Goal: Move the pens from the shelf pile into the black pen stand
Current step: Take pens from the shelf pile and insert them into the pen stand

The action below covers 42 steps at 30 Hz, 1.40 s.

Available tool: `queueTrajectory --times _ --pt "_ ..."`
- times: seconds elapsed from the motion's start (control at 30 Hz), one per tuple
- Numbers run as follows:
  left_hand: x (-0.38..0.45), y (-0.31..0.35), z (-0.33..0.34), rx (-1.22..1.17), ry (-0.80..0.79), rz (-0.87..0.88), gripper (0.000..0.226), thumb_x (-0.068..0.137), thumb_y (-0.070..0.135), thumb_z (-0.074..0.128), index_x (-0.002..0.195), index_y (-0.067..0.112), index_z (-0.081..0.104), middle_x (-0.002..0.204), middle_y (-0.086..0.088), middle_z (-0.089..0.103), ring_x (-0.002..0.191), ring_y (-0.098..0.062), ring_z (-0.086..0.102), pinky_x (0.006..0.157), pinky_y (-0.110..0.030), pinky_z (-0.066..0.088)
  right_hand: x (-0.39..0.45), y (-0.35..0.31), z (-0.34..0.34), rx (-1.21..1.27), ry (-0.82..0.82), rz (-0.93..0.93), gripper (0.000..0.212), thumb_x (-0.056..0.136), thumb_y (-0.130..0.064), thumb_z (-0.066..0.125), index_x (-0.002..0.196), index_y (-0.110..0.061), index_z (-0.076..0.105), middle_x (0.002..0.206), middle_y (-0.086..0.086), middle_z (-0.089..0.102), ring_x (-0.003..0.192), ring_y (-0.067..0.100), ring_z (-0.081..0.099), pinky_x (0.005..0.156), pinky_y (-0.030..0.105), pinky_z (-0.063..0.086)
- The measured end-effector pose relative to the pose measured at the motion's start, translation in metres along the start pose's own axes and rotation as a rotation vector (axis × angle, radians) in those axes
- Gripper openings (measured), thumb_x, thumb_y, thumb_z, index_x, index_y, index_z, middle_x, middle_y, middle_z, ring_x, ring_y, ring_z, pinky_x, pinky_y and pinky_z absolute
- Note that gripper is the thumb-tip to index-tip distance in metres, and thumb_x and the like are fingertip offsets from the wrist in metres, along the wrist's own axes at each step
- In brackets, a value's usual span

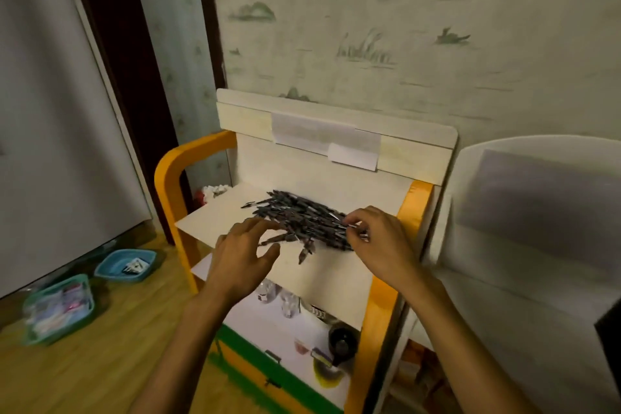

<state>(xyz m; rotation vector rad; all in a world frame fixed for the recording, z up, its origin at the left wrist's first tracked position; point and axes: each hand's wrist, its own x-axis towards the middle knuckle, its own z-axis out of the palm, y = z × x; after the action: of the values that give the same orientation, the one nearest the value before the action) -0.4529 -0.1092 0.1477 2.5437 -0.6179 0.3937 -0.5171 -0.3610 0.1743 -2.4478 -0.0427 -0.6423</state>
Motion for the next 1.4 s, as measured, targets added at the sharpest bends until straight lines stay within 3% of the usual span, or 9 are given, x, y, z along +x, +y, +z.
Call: queueTrajectory --times 0.1,0.43,0.67,0.9,1.23,1.4 --pt "0.013 -0.038 0.005 0.005 -0.022 -0.024 0.034 0.096 0.044 0.056 0.13 0.036 0.055 0.139 0.005 0.055 0.126 -0.019 0.051 0.098 -0.046 0.049 0.011 -0.002 0.028 -0.012 -0.004 0.037 0.015 0.088 -0.017 0.063 0.1 -0.024 0.069 0.102 -0.007 0.066 0.089 0.008 0.064 0.078 0.035 0.056" --pt "0.088 -0.147 0.038 0.024 -0.057 -0.053 0.034 0.095 0.044 0.056 0.128 0.035 0.057 0.134 0.006 0.057 0.122 -0.018 0.053 0.094 -0.044 0.05 0.07 0.021 0.117 -0.099 -0.03 0.131 0.016 0.089 -0.019 0.065 0.103 -0.026 0.068 0.106 -0.008 0.065 0.089 0.006 0.063 0.078 0.025 0.055" --pt "0.165 -0.206 0.056 0.04 -0.148 -0.038 0.033 0.094 0.043 0.057 0.126 0.036 0.057 0.136 0.005 0.057 0.122 -0.019 0.054 0.096 -0.047 0.05 0.132 0.03 0.173 -0.132 -0.052 0.201 0.017 0.09 -0.017 0.064 0.106 -0.022 0.068 0.106 -0.004 0.066 0.087 0.011 0.064 0.077 0.03 0.057" --pt "0.222 -0.251 0.087 0.031 -0.22 -0.059 0.031 0.094 0.035 0.057 0.125 0.032 0.06 0.128 0.0 0.062 0.112 -0.021 0.058 0.088 -0.042 0.053 0.177 0.042 0.203 -0.187 -0.051 0.266 0.017 0.091 -0.02 0.065 0.107 -0.023 0.068 0.105 -0.005 0.066 0.085 0.009 0.062 0.077 0.023 0.054" --pt "0.281 -0.29 0.156 0.011 -0.284 -0.034 0.027 0.094 0.029 0.06 0.121 0.027 0.065 0.121 0.001 0.065 0.106 -0.019 0.059 0.09 -0.035 0.05 0.2 0.055 0.224 -0.203 -0.032 0.425 0.014 0.092 -0.021 0.063 0.105 -0.022 0.069 0.105 -0.003 0.065 0.092 0.013 0.06 0.082 0.024 0.048" --pt "0.312 -0.306 0.191 -0.01 -0.324 -0.018 0.034 0.097 0.032 0.059 0.128 0.02 0.061 0.126 -0.003 0.063 0.114 -0.022 0.057 0.097 -0.037 0.047 0.198 0.052 0.229 -0.273 -0.02 0.509 0.016 0.092 -0.023 0.062 0.107 -0.022 0.069 0.108 -0.004 0.065 0.093 0.013 0.061 0.082 0.024 0.049"
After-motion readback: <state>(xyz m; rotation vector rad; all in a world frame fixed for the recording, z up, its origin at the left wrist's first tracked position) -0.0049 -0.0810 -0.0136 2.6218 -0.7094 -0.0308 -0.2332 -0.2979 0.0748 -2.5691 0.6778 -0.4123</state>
